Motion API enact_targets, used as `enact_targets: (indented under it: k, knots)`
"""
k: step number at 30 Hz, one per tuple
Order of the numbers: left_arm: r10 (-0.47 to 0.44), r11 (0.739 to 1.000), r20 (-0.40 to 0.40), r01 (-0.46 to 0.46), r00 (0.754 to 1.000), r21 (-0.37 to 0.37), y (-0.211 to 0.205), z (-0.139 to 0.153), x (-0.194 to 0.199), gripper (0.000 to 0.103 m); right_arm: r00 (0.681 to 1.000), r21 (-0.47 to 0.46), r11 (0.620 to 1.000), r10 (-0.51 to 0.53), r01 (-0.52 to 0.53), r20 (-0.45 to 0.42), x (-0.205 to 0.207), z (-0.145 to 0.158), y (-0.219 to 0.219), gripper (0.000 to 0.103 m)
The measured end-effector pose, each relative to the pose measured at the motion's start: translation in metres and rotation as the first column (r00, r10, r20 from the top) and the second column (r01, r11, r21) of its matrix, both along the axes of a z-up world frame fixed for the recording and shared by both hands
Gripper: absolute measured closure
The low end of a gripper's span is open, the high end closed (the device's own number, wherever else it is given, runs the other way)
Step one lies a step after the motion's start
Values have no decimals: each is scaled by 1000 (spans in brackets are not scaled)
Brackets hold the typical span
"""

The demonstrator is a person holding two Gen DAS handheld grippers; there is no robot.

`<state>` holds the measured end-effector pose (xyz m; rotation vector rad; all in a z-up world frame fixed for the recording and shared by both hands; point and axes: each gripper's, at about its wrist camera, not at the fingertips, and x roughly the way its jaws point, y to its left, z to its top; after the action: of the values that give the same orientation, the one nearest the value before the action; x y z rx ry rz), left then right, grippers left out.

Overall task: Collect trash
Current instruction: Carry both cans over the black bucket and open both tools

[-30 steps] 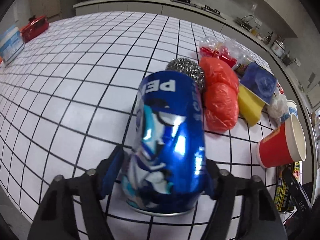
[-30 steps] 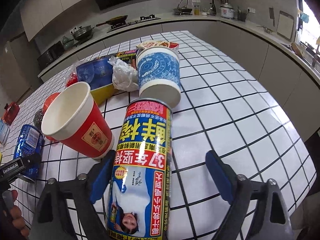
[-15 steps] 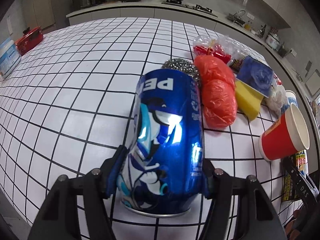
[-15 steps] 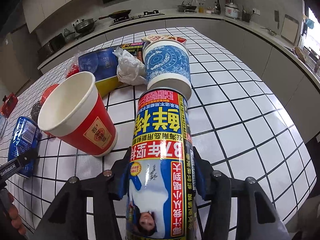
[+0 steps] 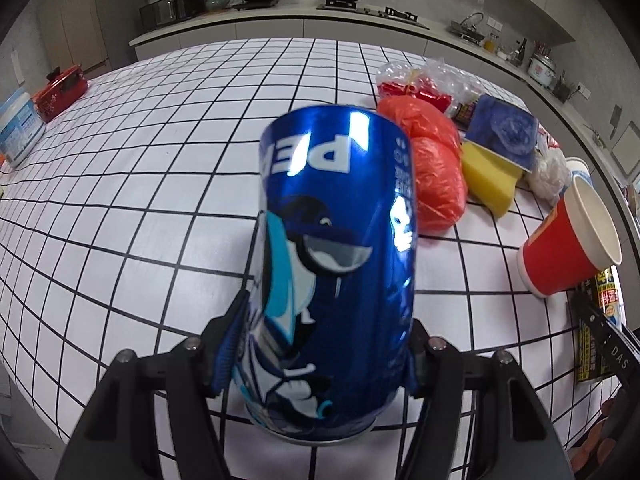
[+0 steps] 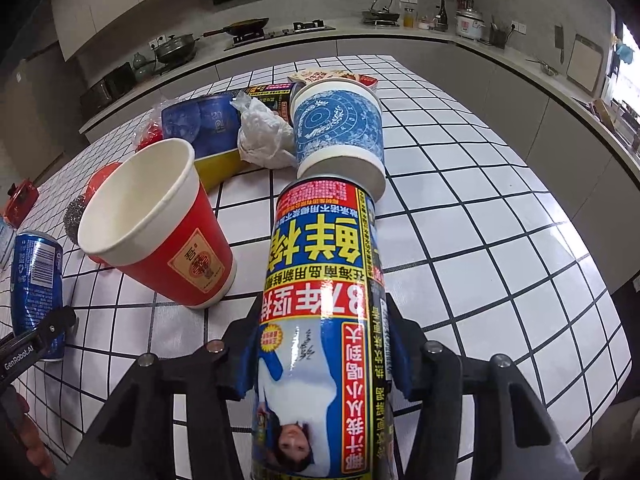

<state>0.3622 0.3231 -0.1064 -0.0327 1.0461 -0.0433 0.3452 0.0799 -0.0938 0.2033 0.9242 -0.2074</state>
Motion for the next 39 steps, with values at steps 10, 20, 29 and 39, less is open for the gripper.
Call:
enact_targets:
  k: [10,20,29,39]
  knots:
    - [15,1000,10,-14,1000,-18,-1,-1,-4,39,1000,-12,1000,17,-17,0,1,0,3,48]
    - [-5,999,56,7,998,-38,-2,8,-22,39,999,5,999,31,-31,31,-12,5,-1,48]
    - [-140,985,140,151,980,-78,-30,46,-52,39,994,15,1000,-27,25,109,-51,34,-22,48]
    - [-405,887,170,431,899,-164,-131,67,-69,39,955,-38,963,-261,269,139,-113,60,-123,48]
